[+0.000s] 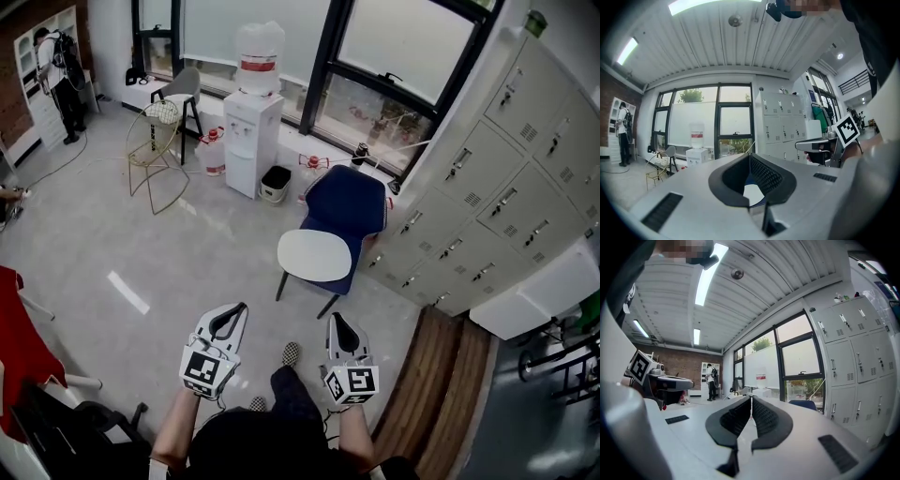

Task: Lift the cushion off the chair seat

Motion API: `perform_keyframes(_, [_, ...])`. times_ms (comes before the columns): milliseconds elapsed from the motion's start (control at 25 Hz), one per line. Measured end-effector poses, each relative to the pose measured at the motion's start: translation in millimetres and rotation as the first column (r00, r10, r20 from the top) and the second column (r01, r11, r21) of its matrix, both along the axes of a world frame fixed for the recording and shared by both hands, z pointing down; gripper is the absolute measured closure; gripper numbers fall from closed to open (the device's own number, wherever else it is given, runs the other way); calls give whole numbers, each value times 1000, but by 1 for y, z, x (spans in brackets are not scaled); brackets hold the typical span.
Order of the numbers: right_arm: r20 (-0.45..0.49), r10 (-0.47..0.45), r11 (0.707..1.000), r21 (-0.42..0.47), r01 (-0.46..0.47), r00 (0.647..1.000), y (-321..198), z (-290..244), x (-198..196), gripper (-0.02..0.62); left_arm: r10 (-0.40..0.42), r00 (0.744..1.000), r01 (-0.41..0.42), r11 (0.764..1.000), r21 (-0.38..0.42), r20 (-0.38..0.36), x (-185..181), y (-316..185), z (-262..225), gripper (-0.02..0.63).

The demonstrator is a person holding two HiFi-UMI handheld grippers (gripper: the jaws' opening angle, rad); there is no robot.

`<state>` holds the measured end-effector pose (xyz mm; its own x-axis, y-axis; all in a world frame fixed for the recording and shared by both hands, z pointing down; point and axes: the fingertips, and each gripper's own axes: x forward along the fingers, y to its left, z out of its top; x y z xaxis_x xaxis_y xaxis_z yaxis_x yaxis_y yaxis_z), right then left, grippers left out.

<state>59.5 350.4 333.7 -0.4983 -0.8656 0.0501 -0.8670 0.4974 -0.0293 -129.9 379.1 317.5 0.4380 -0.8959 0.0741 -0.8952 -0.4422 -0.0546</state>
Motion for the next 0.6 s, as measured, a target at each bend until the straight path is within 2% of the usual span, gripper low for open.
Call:
perform_keyframes(320, [6, -19, 1000, 0, 19, 1000, -78, 7, 0, 566, -38, 999, 38, 999, 0, 6, -6, -73, 3, 584])
perform_keyframes(600, [16, -27, 1000, -7, 27, 1000, -170, 4, 17, 566, -30, 999, 30, 999, -21, 20, 18, -161, 2, 584])
